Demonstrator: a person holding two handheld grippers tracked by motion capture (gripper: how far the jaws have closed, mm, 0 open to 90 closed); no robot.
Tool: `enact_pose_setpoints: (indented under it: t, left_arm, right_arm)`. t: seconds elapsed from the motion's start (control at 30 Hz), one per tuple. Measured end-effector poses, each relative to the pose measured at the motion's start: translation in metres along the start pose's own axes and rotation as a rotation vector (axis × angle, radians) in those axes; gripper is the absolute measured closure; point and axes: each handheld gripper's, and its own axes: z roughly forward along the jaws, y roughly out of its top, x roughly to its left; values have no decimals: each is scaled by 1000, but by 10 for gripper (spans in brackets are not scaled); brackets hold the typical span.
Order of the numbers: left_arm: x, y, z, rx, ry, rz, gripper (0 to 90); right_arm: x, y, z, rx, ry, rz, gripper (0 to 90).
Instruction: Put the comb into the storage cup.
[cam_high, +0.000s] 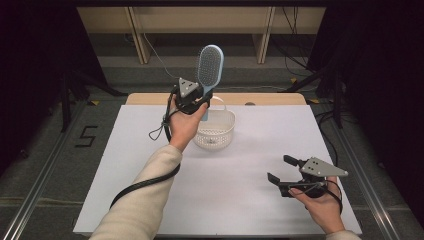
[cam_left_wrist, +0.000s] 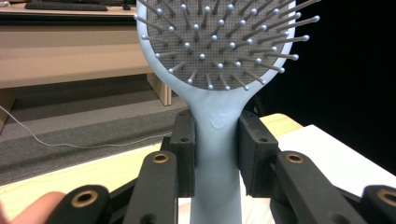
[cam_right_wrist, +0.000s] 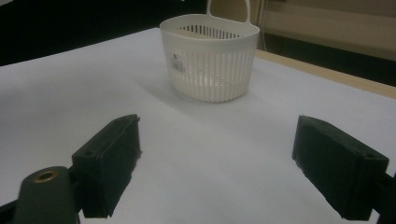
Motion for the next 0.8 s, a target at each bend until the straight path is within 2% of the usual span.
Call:
enact_pose_setpoints:
  t: [0.8]
  left_arm:
    - [-4, -5, 9, 11, -11, -3, 696]
  right_arm:
    - [0, 0, 0, -1, 2, 0, 159]
